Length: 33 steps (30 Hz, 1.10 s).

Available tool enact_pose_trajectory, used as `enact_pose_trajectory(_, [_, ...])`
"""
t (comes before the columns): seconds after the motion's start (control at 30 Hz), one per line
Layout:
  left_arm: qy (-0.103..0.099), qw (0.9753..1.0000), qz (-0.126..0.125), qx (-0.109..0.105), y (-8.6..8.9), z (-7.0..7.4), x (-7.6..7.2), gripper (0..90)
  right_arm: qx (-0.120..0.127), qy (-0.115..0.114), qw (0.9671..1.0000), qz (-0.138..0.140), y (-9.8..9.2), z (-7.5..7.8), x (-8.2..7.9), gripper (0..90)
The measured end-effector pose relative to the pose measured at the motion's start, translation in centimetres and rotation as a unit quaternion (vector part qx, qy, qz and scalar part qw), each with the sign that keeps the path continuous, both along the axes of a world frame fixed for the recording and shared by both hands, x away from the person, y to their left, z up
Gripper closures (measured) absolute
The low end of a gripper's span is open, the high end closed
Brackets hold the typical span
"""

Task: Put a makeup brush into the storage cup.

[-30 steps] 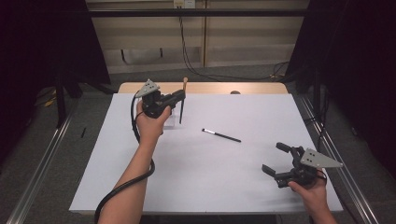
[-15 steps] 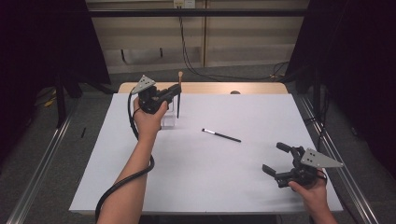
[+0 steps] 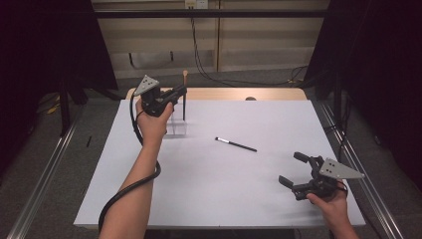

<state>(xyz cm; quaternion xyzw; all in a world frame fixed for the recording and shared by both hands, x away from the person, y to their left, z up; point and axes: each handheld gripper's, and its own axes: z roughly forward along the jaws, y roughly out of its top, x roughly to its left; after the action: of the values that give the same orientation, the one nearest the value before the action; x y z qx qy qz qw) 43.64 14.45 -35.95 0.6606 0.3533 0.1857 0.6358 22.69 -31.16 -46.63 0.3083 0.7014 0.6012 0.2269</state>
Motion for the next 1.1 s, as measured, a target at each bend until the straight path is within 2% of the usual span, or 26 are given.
enact_pose_trajectory(0.17, [-0.003,0.9999,0.01,0.005,0.1,0.1,0.3,84.2,0.001,-0.001,1.0,0.001,0.0,0.0,0.0,0.0])
enact_pose_trajectory(0.2, [-0.006,0.9998,0.01,0.014,0.3,0.1,0.5,84.2,0.0,-0.001,1.0,0.001,0.0,0.0,0.0,0.0])
enact_pose_trajectory(0.43, [-0.008,0.9997,0.022,0.003,0.4,0.0,0.9,84.2,0.0,-0.001,1.0,0.0,-0.1,0.0,0.0,0.0])
enact_pose_trajectory(0.83, [-0.007,0.9988,0.048,0.006,0.7,-0.3,1.6,84.2,0.0,-0.001,1.0,0.001,-0.1,0.0,0.0,0.0])
enact_pose_trajectory(0.9, [-0.004,0.9988,0.049,0.0,0.8,-0.3,1.7,84.2,0.0,-0.001,1.0,0.001,-0.1,0.0,0.0,0.0])
enact_pose_trajectory(1.1, [-0.001,0.9986,0.053,0.003,0.7,-0.4,1.9,84.2,0.001,-0.001,1.0,0.001,-0.1,0.0,0.0,0.0])
